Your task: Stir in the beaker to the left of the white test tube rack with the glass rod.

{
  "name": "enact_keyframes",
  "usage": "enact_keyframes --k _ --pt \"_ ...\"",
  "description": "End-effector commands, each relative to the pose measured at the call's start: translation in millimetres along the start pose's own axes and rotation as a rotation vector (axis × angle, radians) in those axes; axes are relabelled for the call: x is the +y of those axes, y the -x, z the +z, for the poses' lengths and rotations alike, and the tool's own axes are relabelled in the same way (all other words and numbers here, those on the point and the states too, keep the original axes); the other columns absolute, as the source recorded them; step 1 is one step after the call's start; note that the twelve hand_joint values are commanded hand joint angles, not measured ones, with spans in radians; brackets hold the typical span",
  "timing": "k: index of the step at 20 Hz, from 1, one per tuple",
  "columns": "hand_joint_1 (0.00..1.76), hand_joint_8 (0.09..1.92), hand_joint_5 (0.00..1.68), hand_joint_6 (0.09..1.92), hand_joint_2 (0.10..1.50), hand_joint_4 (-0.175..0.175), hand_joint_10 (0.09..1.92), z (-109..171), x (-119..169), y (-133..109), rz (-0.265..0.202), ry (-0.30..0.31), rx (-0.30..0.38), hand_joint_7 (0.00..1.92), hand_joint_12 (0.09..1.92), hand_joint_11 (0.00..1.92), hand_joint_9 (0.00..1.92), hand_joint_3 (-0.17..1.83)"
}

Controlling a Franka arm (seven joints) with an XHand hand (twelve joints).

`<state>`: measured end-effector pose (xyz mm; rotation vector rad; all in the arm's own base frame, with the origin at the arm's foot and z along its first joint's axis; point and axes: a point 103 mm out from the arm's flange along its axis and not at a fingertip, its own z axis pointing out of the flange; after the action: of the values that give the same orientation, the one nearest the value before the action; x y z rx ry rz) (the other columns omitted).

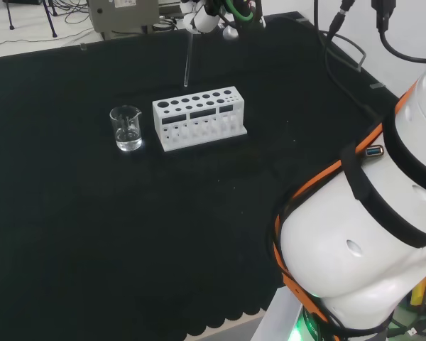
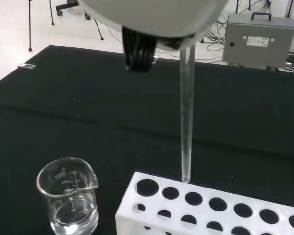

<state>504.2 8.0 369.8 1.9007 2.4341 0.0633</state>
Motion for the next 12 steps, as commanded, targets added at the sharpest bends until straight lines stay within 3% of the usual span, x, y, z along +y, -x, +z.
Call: enact_keyframes --k 1,7,12 --pt "1.20 1.26 1.16 0.96 0.60 -0.175 1.00 -2 -2 -2 -0.011 0.003 0.009 1.45 1.03 1.81 1.82 0.88" --pt "1.20 1.26 1.17 0.96 0.60 -0.175 0.99 -1 7 -12 -0.030 -0.008 0.008 1.45 1.03 1.82 1.82 0.88" --pt "1.20 1.26 1.17 0.95 0.60 -0.175 0.99 1 25 -38 -0.093 -0.024 0.018 1.45 1.03 1.82 1.82 0.87"
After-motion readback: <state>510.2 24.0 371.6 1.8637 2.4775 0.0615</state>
